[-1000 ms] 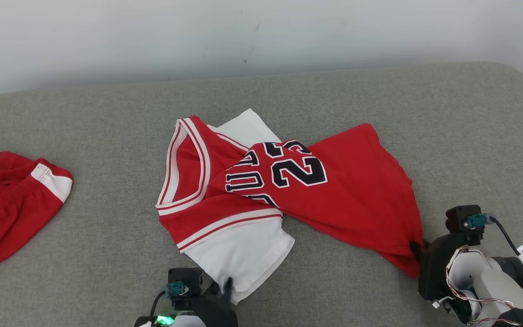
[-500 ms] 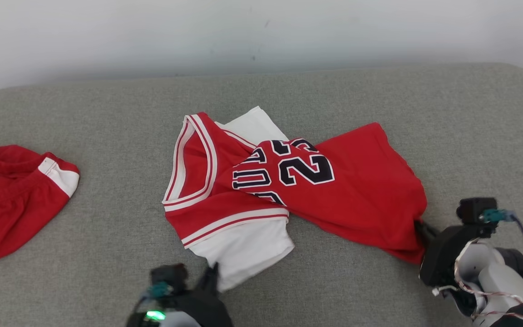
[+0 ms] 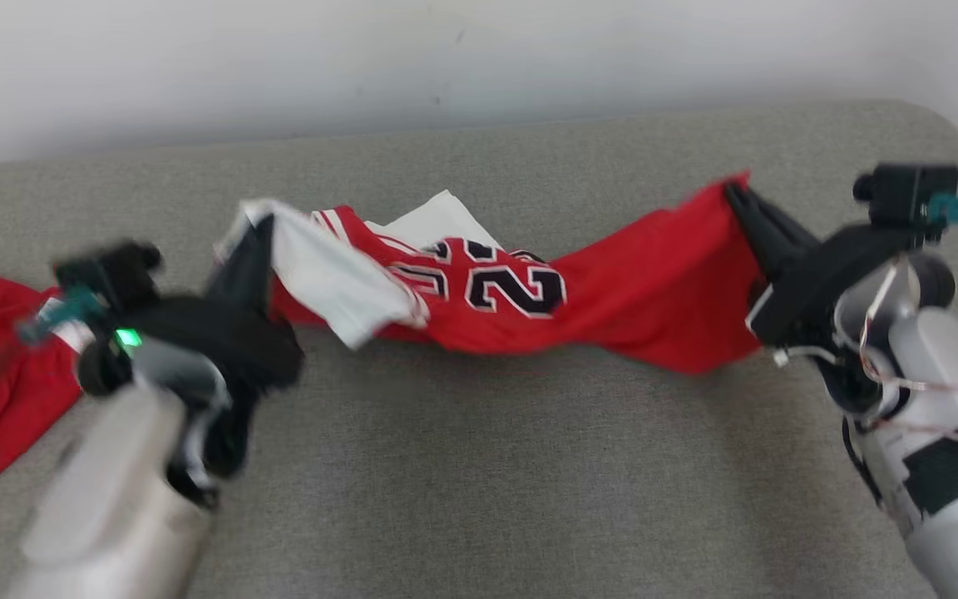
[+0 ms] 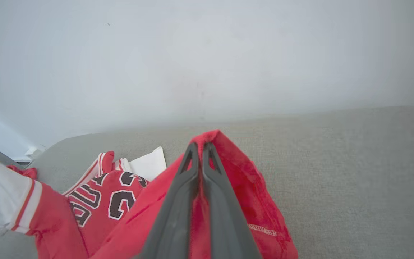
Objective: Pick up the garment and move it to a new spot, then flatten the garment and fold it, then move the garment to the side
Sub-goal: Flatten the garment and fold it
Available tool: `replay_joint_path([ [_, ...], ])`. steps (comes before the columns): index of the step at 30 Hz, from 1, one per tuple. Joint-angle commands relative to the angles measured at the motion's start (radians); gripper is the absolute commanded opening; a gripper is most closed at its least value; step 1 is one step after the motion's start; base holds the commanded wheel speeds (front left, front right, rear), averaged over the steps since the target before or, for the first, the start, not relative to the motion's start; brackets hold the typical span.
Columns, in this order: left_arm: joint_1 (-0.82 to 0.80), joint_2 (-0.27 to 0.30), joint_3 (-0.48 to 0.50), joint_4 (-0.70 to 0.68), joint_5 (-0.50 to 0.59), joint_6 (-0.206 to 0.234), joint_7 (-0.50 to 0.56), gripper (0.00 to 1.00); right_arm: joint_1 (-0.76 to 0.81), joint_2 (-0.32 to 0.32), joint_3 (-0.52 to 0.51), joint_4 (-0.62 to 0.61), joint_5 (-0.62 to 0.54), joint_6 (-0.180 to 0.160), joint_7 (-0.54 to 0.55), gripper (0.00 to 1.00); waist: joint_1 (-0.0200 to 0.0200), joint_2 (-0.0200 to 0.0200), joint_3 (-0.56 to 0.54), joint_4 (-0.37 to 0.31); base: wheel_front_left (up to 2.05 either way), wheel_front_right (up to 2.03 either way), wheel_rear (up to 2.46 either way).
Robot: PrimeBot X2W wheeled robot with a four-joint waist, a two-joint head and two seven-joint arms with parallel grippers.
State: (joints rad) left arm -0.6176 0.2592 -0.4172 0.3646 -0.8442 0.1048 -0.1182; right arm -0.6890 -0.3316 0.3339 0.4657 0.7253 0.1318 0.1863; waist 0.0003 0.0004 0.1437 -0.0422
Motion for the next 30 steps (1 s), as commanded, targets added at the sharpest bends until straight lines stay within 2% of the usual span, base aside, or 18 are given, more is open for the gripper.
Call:
replay_joint_path([
  [1, -0.028, 0.006, 0.010, -0.014, -0.010, -0.005, 0.015, 0.00, -0.025, -0.006, 0.008, -0.006, 0.005, -0.002, 0.006, 0.00, -0.0003, -0.0004, 0.011, -0.011, 0.00, 0.00, 0.00],
  [4, -0.142, 0.038, 0.068, -0.058, -0.061, -0.014, 0.062, 0.00, -0.124, -0.009, 0.044, -0.017, 0.013, -0.002, 0.023, 0.00, -0.0003, -0.0004, 0.029, -0.025, 0.00, 0.00, 0.00],
  [6, -0.215, 0.072, 0.078, -0.067, -0.035, -0.022, 0.075, 0.00, -0.191, -0.009, 0.064, -0.010, 0.008, -0.002, 0.025, 0.00, -0.0003, -0.0004, 0.043, -0.034, 0.00, 0.00, 0.00],
  [10, -0.357, 0.099, 0.092, -0.059, -0.003, -0.026, 0.068, 0.00, -0.317, 0.020, 0.061, 0.038, 0.008, -0.002, -0.012, 0.00, -0.0003, -0.0004, 0.074, -0.050, 0.00, 0.00, 0.00],
  [14, -0.490, 0.105, 0.124, -0.030, 0.026, -0.004, 0.030, 0.00, -0.442, 0.044, 0.066, 0.107, -0.021, -0.002, -0.048, 0.00, -0.0003, -0.0004, 0.122, -0.068, 0.00, 0.00, 0.00],
  [20, -0.668, 0.129, 0.131, 0.024, 0.067, -0.003, 0.015, 0.00, -0.607, 0.089, 0.056, 0.216, -0.033, -0.002, -0.091, 0.00, -0.0003, -0.0004, 0.235, -0.104, 0.00, 0.00, 0.00],
  [24, -0.790, 0.169, 0.119, 0.045, 0.131, -0.006, -0.014, 0.00, -0.725, 0.120, 0.014, 0.286, -0.055, -0.002, -0.169, 0.00, -0.0003, -0.0004, 0.326, -0.137, 0.00, 0.00, 0.00],
  [30, -0.988, 0.206, 0.095, 0.062, 0.250, -0.020, -0.104, 0.00, -0.902, 0.161, -0.115, 0.377, -0.096, -0.002, -0.378, 0.00, -0.0003, -0.0004, 0.418, -0.169, 0.00, 0.00, 0.00],
])
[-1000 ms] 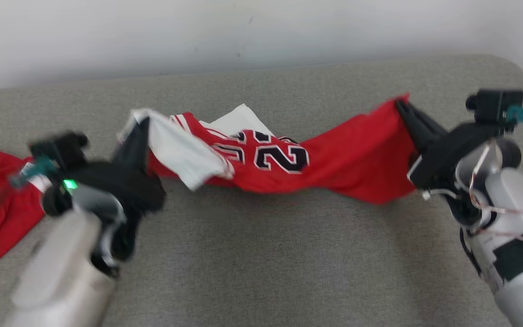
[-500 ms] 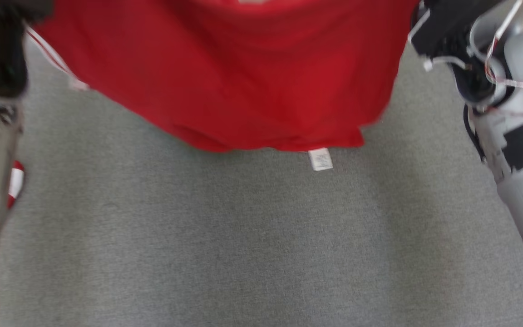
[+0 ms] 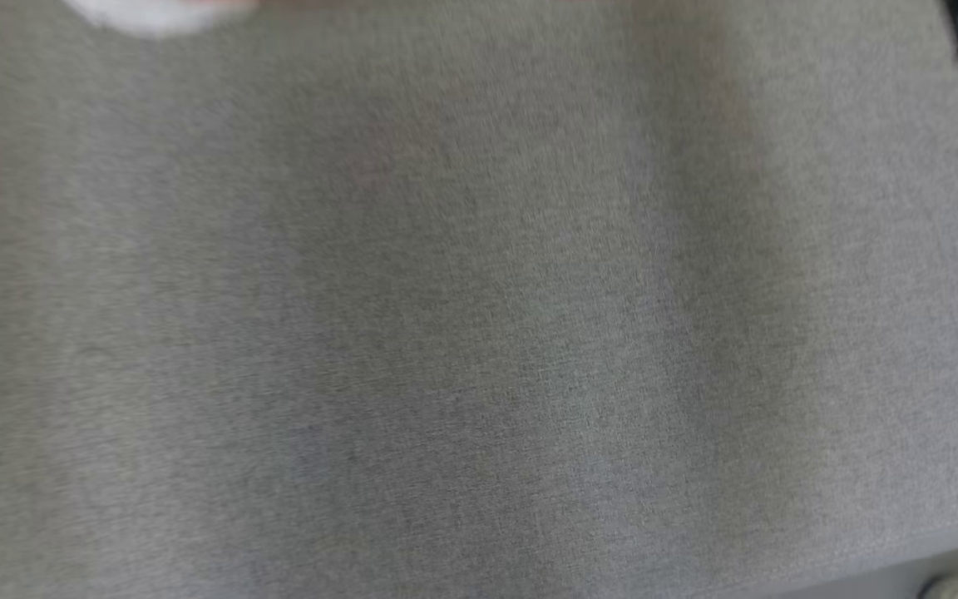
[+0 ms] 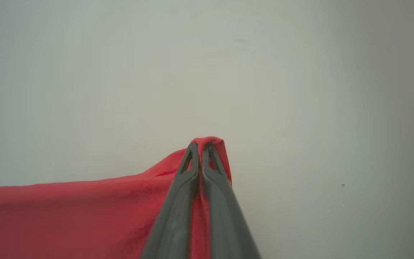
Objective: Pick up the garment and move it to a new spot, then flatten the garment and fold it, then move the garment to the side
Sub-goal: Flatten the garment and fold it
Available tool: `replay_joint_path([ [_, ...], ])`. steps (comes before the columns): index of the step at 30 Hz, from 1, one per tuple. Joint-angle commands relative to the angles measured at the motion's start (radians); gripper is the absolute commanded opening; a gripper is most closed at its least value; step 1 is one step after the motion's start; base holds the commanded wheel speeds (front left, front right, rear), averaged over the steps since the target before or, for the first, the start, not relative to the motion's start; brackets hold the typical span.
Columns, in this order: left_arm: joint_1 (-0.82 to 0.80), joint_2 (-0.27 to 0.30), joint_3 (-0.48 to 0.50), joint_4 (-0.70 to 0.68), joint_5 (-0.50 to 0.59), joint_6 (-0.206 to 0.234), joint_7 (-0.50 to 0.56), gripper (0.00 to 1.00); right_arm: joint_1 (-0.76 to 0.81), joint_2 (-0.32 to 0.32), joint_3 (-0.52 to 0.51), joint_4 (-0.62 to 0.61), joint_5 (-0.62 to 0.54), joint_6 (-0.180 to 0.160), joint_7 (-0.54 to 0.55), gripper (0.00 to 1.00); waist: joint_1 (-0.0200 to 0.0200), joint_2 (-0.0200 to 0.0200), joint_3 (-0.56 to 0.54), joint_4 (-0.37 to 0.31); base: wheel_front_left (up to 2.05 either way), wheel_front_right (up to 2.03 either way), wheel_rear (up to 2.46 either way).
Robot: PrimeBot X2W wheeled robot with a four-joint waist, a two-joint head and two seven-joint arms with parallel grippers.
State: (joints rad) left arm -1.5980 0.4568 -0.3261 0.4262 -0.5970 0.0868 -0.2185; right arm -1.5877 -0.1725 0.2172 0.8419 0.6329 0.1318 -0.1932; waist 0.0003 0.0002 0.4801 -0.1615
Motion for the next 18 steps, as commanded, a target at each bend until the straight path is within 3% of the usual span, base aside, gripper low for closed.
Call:
replay_joint_path([
  [1, -0.037, 0.012, 0.007, 0.004, 0.020, -0.004, -0.018, 0.00, -0.028, 0.006, -0.016, 0.012, -0.018, -0.002, -0.025, 0.00, -0.0003, -0.0002, 0.089, -0.052, 0.00, 0.00, 0.00],
  [7, -0.117, -0.022, 0.049, -0.040, 0.086, -0.020, -0.046, 0.00, -0.101, 0.002, -0.085, 0.010, -0.093, -0.002, -0.071, 0.00, -0.0003, -0.0002, 0.146, -0.057, 0.00, 0.00, 0.00],
  [10, -0.049, -0.066, 0.108, -0.112, 0.138, -0.064, -0.045, 0.00, -0.058, -0.006, -0.122, -0.091, -0.207, -0.002, -0.070, 0.00, -0.0003, -0.0002, 0.207, -0.054, 0.00, 0.00, 0.00],
  [15, 0.084, -0.124, 0.187, -0.138, 0.175, -0.129, -0.045, 0.00, 0.062, -0.011, -0.063, -0.199, -0.366, -0.002, -0.071, 0.00, -0.0003, -0.0002, 0.235, -0.034, 0.00, 0.00, 0.00],
  [18, 0.132, -0.147, 0.221, -0.150, 0.179, -0.153, -0.045, 0.00, 0.113, -0.029, -0.021, -0.216, -0.391, -0.002, -0.071, 0.00, -0.0003, -0.0002, 0.229, -0.021, 0.00, 0.00, 0.00],
])
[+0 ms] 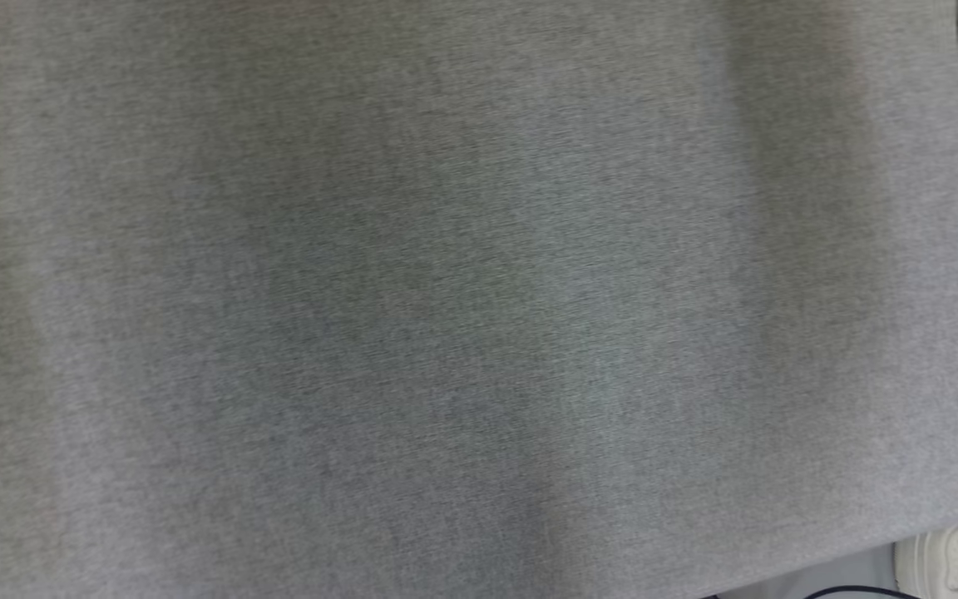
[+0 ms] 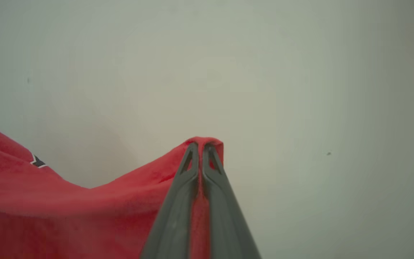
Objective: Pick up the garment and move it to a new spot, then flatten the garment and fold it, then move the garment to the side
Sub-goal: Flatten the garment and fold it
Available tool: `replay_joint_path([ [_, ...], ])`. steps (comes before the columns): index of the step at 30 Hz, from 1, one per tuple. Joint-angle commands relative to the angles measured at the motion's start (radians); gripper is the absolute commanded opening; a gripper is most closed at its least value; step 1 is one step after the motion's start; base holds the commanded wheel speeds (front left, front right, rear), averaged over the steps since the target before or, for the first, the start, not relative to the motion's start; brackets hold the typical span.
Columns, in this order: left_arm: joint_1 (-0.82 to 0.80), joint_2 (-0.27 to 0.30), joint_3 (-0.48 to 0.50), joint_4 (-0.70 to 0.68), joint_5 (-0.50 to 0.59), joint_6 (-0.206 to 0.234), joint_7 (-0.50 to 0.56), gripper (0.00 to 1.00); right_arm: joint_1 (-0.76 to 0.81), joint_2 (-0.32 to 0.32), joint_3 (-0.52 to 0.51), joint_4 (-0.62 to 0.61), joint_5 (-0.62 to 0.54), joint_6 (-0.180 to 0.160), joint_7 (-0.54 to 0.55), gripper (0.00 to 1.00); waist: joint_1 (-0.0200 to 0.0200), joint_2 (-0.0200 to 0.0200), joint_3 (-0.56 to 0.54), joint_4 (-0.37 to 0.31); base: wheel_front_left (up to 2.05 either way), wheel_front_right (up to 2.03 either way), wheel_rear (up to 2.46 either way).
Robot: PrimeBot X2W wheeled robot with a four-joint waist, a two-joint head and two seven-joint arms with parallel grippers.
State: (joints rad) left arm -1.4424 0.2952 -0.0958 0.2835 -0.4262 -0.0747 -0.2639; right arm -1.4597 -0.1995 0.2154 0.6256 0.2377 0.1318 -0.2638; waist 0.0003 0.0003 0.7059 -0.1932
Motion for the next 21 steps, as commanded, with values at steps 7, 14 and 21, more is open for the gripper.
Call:
replay_joint_path([
  [7, 0.221, -0.043, 0.016, 0.022, -0.076, -0.049, 0.001, 0.00, 0.139, -0.094, 0.142, 0.053, 0.094, -0.002, 0.005, 0.00, -0.0003, -0.0003, -0.110, 0.064, 0.00, 0.00, 0.00],
  [14, 0.492, -0.032, -0.004, -0.044, -0.220, -0.055, 0.036, 0.00, 0.279, -0.147, 0.244, 0.092, 0.342, -0.002, 0.184, 0.00, -0.0003, -0.0003, -0.259, 0.082, 0.00, 0.00, 0.00],
  [21, 0.798, -0.040, -0.052, -0.136, -0.270, -0.050, 0.088, 0.00, 0.477, -0.202, 0.267, 0.055, 0.464, -0.002, 0.322, 0.00, -0.0003, -0.0003, -0.384, 0.108, 0.00, 0.00, 0.00],
])
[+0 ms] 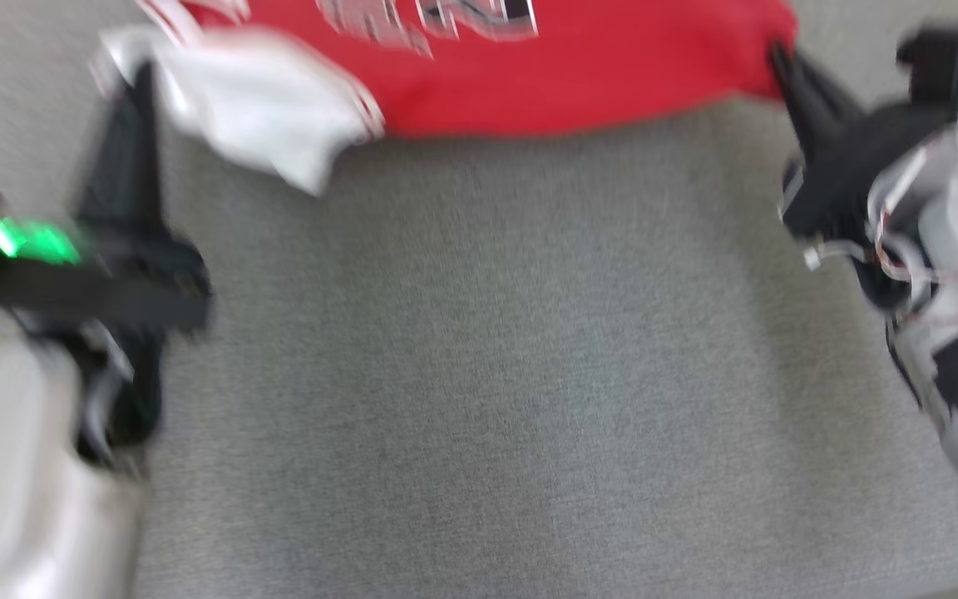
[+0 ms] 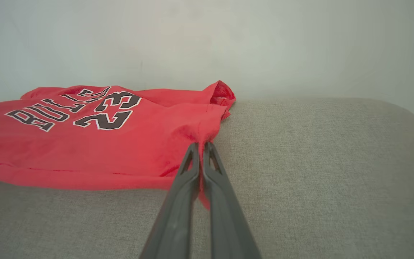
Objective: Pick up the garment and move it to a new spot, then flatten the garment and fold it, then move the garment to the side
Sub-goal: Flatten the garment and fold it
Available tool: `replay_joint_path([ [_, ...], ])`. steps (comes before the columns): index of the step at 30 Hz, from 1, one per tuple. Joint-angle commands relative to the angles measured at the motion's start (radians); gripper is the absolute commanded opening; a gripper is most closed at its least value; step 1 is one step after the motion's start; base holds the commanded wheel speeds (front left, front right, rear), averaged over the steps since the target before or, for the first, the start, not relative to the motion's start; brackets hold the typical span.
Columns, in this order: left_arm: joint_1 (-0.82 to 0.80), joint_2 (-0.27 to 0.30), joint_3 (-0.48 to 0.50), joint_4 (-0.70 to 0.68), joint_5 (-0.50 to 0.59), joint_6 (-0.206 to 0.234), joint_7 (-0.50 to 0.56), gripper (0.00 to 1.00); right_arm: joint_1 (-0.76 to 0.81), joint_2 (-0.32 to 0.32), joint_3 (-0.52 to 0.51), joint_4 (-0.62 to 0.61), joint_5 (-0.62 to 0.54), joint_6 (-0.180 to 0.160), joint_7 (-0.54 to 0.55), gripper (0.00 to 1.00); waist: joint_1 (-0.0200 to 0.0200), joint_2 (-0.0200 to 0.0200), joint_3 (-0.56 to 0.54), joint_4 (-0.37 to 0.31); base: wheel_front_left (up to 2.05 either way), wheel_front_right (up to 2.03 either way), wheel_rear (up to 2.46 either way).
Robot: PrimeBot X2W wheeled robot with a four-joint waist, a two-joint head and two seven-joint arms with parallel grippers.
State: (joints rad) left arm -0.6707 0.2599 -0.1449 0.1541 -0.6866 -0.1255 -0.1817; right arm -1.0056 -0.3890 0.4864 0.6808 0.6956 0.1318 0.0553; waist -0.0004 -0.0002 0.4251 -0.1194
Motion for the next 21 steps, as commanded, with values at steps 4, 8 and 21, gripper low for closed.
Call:
replay_joint_path([
  [4, 0.195, -0.028, -0.018, -0.042, -0.031, 0.022, 0.014, 0.00, 0.125, 0.005, -0.026, -0.012, 0.044, -0.002, 0.040, 0.00, 0.0004, 0.0002, -0.158, 0.036, 0.00, 0.00, 0.00],
  [8, 0.346, -0.046, -0.041, -0.059, -0.065, 0.036, 0.044, 0.00, 0.196, -0.002, -0.045, 0.013, 0.012, -0.002, 0.051, 0.00, 0.0004, 0.0002, -0.200, 0.031, 0.00, 0.00, 0.00],
  [21, 0.590, -0.092, -0.074, -0.041, -0.110, 0.066, 0.042, 0.00, 0.354, 0.029, -0.187, 0.083, -0.043, -0.002, 0.109, 0.00, 0.0004, 0.0002, -0.288, 0.044, 0.00, 0.00, 0.00],
])
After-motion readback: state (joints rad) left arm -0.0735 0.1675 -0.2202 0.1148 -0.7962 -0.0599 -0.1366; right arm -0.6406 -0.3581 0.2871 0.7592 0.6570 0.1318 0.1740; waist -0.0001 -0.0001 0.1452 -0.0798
